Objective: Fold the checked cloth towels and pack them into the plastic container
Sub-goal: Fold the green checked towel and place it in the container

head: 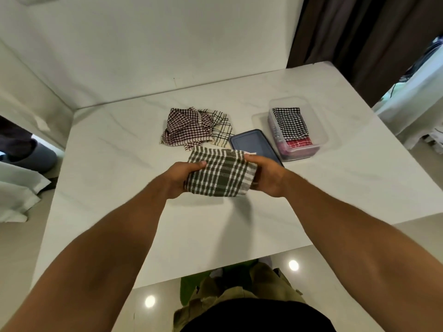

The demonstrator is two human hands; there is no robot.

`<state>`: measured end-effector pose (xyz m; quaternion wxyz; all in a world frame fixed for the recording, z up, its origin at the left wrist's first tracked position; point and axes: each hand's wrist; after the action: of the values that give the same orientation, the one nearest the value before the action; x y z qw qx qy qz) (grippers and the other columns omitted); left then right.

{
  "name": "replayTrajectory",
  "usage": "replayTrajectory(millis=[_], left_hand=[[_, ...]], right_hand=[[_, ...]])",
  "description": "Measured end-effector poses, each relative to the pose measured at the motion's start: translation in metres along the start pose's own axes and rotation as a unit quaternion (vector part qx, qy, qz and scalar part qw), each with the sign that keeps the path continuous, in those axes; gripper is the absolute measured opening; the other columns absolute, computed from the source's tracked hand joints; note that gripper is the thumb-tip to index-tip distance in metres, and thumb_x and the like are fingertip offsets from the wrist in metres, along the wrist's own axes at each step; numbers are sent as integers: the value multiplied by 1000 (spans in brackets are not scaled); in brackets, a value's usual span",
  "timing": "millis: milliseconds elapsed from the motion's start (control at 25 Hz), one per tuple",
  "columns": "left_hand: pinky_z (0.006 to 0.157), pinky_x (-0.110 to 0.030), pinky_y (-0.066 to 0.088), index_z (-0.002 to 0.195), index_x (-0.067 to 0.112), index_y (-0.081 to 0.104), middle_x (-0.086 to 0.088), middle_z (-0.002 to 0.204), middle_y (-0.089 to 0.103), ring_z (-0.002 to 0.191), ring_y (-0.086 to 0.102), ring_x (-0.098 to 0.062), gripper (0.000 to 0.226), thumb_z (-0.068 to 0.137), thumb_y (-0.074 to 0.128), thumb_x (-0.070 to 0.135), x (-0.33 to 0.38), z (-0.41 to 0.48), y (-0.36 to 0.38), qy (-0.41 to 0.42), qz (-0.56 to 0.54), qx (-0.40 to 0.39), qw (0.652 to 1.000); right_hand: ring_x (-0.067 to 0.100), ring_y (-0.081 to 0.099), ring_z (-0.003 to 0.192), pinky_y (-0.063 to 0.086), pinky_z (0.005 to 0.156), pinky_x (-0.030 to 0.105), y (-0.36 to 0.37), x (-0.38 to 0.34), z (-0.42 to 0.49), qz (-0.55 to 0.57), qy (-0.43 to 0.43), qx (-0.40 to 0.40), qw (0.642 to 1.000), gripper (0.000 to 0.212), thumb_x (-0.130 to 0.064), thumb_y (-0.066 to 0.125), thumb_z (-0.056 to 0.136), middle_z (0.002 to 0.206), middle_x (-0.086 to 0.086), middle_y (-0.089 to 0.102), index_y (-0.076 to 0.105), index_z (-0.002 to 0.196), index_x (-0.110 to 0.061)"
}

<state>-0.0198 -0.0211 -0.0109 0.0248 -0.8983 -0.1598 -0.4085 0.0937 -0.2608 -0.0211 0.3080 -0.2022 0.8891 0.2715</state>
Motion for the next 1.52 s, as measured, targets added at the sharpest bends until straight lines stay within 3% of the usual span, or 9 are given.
replayTrajectory(millis=[80, 240, 560, 720, 840, 1080, 1320, 1440, 1520], left_hand=[[82, -38, 57, 121, 8, 62, -7, 112, 74, 104, 70, -24, 47, 83, 76, 31, 10, 7, 14, -6, -4, 8, 1000], [83, -40, 58, 117, 8, 65, -7, 108, 74, 101, 70, -25, 40, 83, 77, 24, 34, 23, 50, 21, 29, 34, 999], [81, -36, 60, 110, 8, 69, -7, 104, 75, 92, 73, -21, 27, 86, 74, 19, 94, 80, 160, 119, 92, 53, 987], [68, -39, 62, 110, -1, 65, -16, 103, 73, 86, 73, -29, 26, 88, 70, 12, 117, 109, 214, 63, 125, 30, 990], [59, -36, 62, 110, -5, 60, -21, 96, 72, 67, 72, -27, 27, 89, 70, 8, 106, 124, 241, 19, 113, 33, 993], [45, -36, 57, 107, -8, 60, -23, 91, 72, 61, 68, -30, 28, 86, 72, 5, 77, 147, 286, -65, -52, 125, 989], [37, -26, 51, 99, 0, 62, -12, 70, 66, 50, 60, -21, 9, 94, 63, 8, 84, 150, 307, -106, -37, 126, 986], [39, -23, 46, 85, 6, 62, -8, 65, 64, 45, 59, -19, 16, 92, 64, 20, 90, 148, 307, -124, 59, 82, 987], [43, -24, 43, 77, 11, 60, -4, 67, 64, 51, 61, -19, 23, 91, 59, 28, 96, 149, 300, -40, 276, 112, 954]], right_hand=[[25, 67, 111, 51, 97, 42, -8, 8, -2, 16, 9, -4, 1000, 52, -31, 74, 82, 120, 7, 72, 61, 130, -13], [25, 73, 93, 60, 75, 40, -27, -10, -8, -71, -33, 129, 989, 32, -15, 70, 91, 105, 8, 74, 60, 121, -9], [25, 69, 95, 57, 70, 35, -129, -106, -29, -162, -103, 233, 953, 26, -2, 66, 85, 106, 7, 72, 66, 108, -16], [32, 66, 101, 54, 87, 36, -179, -140, -16, -321, -190, 348, 860, 26, -8, 58, 84, 108, 11, 70, 66, 108, -13], [36, 63, 101, 45, 80, 31, -193, -182, -4, -450, -199, 394, 776, 30, -11, 55, 85, 111, 15, 67, 60, 115, -11], [31, 62, 101, 51, 81, 35, -179, -223, 46, -665, -170, 268, 676, 40, -6, 54, 86, 116, 11, 65, 57, 124, -18], [29, 59, 106, 42, 77, 31, -179, -219, 93, -775, -139, 144, 599, 43, -4, 54, 85, 120, 9, 63, 57, 126, -20], [27, 58, 109, 46, 83, 33, -186, -218, 109, -783, -121, 94, 603, 39, -8, 52, 90, 124, 8, 63, 60, 125, -22], [28, 56, 119, 46, 94, 34, -188, -215, 116, -784, -111, 73, 606, 48, -7, 52, 92, 135, 9, 58, 55, 137, -24]])
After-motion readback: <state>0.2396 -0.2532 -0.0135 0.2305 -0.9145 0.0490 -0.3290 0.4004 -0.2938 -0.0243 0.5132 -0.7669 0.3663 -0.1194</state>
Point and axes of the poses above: each hand's wrist, its own z-axis towards the middle knuckle, its own y-axis out of the palm, x = y × z
